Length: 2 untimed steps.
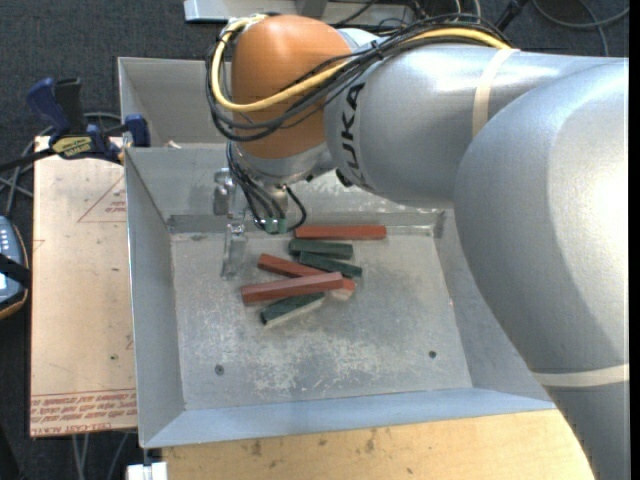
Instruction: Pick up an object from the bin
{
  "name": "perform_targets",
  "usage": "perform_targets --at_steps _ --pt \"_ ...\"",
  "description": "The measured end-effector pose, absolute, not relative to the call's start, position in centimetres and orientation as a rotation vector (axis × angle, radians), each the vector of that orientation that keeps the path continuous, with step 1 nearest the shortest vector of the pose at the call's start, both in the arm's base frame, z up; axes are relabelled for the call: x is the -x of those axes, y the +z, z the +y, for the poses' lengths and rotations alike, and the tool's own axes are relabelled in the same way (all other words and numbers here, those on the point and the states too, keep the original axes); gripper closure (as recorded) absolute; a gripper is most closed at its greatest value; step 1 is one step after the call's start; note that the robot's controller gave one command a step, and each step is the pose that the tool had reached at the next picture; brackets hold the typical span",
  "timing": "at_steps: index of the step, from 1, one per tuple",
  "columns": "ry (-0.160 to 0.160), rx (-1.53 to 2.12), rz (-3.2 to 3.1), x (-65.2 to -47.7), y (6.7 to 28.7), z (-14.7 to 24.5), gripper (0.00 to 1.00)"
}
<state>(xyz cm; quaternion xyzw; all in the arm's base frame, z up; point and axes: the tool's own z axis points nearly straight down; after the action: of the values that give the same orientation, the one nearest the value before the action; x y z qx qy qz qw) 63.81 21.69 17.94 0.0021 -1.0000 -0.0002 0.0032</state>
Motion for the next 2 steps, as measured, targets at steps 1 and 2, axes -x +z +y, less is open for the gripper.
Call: perform_targets --at_steps 1,2 --pt "-0.003 -0.002 -3.143 -64.0 18.5 21.6 0.0" --pt "-0.003 -0.114 -3.144 -61.2 12.2 16.0 0.0"
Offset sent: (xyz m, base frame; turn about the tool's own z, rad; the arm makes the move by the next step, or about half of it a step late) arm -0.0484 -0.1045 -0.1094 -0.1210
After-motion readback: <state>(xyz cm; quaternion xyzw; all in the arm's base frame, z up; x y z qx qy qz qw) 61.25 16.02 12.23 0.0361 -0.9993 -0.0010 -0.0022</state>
